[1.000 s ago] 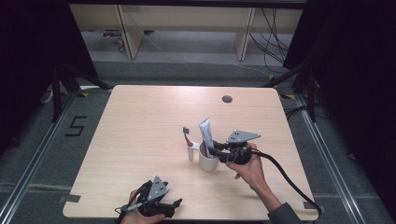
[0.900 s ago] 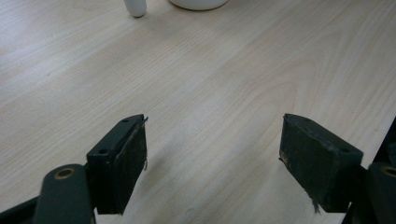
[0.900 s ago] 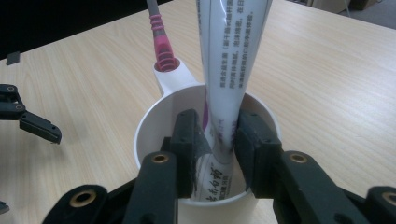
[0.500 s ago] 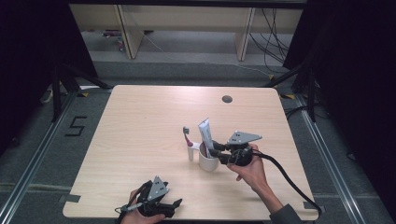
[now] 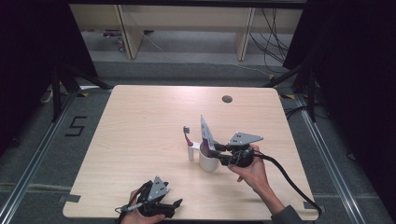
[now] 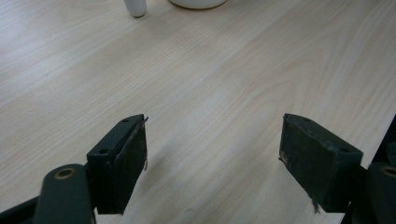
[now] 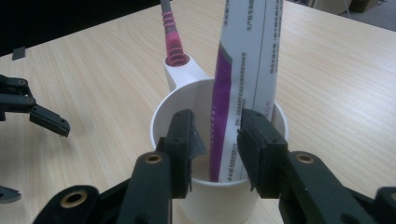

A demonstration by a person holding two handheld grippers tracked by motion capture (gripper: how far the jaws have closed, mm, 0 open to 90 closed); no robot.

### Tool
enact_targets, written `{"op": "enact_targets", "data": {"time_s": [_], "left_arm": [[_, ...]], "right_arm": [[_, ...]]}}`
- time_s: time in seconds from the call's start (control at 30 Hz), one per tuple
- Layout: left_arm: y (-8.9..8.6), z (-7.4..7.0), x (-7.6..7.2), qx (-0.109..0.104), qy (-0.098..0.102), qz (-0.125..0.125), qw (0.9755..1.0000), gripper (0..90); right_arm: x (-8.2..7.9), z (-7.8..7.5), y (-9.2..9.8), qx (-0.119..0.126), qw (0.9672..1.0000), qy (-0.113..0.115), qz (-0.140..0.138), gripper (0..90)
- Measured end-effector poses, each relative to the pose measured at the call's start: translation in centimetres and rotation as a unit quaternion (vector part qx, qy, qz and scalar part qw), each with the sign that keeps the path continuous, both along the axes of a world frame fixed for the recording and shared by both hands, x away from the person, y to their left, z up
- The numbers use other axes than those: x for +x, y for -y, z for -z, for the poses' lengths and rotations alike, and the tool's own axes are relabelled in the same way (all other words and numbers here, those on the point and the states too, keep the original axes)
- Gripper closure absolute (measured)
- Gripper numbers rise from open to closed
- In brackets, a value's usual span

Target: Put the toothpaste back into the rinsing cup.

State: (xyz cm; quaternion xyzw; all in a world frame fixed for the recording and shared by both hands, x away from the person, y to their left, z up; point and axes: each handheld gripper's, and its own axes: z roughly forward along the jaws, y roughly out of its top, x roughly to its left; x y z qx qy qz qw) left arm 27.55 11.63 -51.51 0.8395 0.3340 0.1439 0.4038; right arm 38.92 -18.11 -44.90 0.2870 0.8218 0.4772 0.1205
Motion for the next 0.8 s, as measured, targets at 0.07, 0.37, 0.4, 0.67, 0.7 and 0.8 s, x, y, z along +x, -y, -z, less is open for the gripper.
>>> {"op": "enact_targets", "data": {"time_s": [0.07, 0.37, 0.4, 0.67, 0.7, 0.8], "left_arm": [[0.0, 0.0, 0.0, 0.0, 0.0, 0.0, 1.0, 23.0], [0.0, 0.0, 0.0, 0.0, 0.0, 0.0, 1.0, 23.0], [0.0, 0.0, 0.0, 0.0, 0.0, 0.0, 1.0, 23.0], [0.0, 0.0, 0.0, -0.002, 0.0, 0.0, 1.0, 23.0], [0.0, 0.0, 0.0, 0.0, 0.0, 0.0, 1.0, 23.0], [0.0, 0.0, 0.0, 0.001, 0.0, 0.0, 1.0, 23.0]], "right_arm": [[0.0, 0.0, 0.0, -0.002, 1.0, 0.004, -0.001, 65.4], [-0.3, -0.1, 0.2, 0.01, 0.9999, -0.001, 0.005, 62.3], [-0.3, -0.2, 0.3, 0.008, 1.0, -0.003, 0.003, 62.2], [-0.6, -0.7, 1.5, 0.018, 0.9997, 0.008, 0.017, 59.6], [-0.7, -0.8, 1.7, 0.02, 0.9996, 0.005, 0.02, 59.6], [-0.7, -0.7, 2.0, 0.03, 0.9994, -0.003, 0.019, 59.2]]}}
